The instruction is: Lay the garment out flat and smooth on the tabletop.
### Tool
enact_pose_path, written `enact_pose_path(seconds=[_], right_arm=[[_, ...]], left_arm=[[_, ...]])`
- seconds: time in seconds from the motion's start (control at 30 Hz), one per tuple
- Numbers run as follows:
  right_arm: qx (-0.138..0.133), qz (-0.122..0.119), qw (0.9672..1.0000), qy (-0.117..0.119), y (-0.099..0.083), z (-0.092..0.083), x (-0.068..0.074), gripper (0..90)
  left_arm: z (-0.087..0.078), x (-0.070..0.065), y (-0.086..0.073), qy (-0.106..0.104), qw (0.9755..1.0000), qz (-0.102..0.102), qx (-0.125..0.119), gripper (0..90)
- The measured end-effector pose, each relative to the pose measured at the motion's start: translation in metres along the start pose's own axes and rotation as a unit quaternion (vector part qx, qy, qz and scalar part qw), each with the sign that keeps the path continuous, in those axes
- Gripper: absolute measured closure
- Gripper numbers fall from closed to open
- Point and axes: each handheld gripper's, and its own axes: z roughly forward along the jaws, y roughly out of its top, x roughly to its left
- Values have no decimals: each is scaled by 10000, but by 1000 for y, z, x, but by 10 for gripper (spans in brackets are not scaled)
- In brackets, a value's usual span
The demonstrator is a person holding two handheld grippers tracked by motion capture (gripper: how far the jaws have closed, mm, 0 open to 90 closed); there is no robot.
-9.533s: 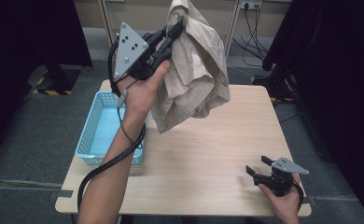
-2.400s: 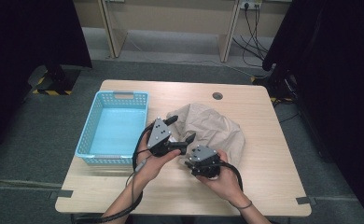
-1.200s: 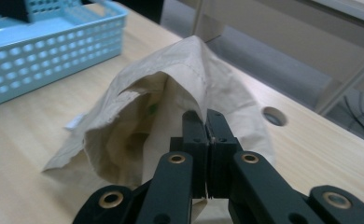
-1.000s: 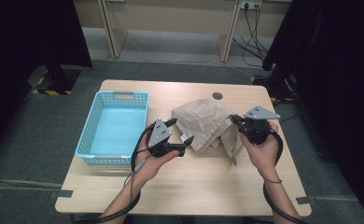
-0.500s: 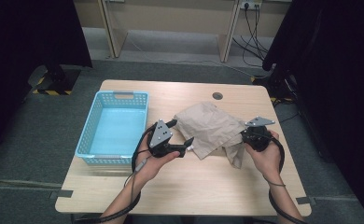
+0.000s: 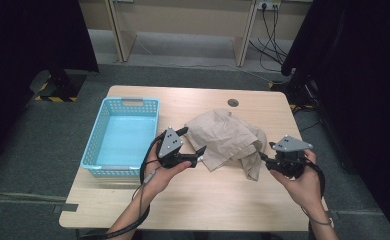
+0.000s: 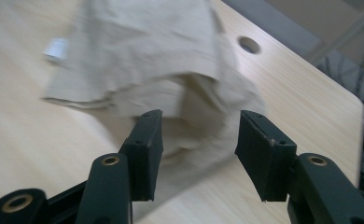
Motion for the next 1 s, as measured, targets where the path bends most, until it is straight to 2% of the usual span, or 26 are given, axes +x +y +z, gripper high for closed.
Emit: enact_pose_path(seconds=[0.1,0.17,0.3,0.5,0.6,0.63,0.7,0.73,0.87,1.0], right_arm=[[-105,-215,9992,333,8,4,18,520],[-126,-397,9974,593,14,15,33,523],[69,-668,9927,998,23,45,54,554],[474,-786,9834,1568,34,92,82,565],[653,-890,9796,1680,34,108,91,567],[700,-841,9791,1714,34,112,92,567],[766,-788,9787,1735,34,118,91,575],[831,-686,9783,1769,33,121,90,583],[917,-672,9762,1844,32,129,88,607],[938,-615,9767,1831,33,133,88,627]], left_arm=[[0,0,0,14,10000,-3,-4,154],[-1,0,0,15,10000,7,1,155],[-3,1,1,10,10000,16,2,158],[-5,3,3,42,10000,28,2,157],[-7,4,3,41,10000,39,-6,157],[-7,5,2,50,10000,30,-4,157],[-7,6,1,50,10000,16,11,157],[-7,6,1,49,10000,22,17,157],[-7,5,1,45,10000,20,1,157],[-7,6,1,52,10000,24,4,158]])
